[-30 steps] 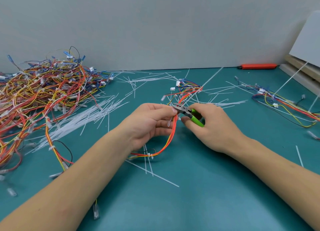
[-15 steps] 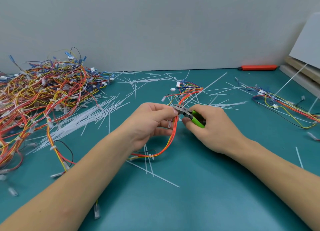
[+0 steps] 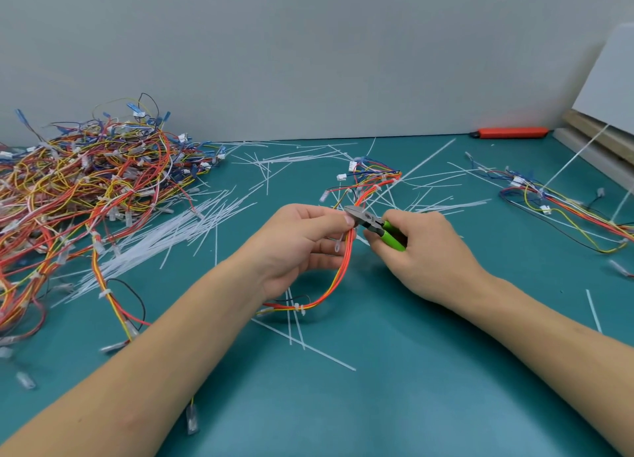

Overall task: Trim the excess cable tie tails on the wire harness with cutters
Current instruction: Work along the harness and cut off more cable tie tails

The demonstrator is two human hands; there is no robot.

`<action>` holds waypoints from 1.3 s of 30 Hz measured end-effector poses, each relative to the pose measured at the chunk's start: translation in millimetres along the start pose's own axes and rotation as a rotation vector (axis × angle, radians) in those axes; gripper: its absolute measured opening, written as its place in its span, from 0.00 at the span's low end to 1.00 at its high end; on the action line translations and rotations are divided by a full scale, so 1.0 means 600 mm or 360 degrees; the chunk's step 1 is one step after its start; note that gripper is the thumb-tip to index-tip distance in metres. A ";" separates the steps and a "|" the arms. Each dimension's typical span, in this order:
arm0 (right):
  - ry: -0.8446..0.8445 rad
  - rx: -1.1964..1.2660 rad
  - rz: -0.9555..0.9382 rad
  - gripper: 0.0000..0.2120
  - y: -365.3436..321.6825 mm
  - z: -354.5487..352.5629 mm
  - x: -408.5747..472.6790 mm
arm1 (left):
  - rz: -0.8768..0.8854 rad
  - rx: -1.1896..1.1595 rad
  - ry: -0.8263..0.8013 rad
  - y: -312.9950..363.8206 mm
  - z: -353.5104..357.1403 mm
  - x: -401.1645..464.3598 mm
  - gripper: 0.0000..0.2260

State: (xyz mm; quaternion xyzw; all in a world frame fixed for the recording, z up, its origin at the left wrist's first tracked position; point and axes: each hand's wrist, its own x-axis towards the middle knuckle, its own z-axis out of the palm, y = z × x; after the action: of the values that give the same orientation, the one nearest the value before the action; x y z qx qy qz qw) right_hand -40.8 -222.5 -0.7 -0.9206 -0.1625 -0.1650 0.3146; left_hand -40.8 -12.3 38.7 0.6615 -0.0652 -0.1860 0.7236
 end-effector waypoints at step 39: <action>-0.0022 0.0034 0.0010 0.19 -0.002 -0.004 0.001 | 0.0102 0.0108 0.0123 0.001 0.006 -0.002 0.04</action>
State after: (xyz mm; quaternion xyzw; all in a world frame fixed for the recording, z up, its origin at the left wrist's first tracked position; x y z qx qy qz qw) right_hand -41.0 -222.9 2.2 -0.9188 -0.1634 -0.1559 0.3238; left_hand -43.4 -15.3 39.7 0.6899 -0.0644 -0.1347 0.7083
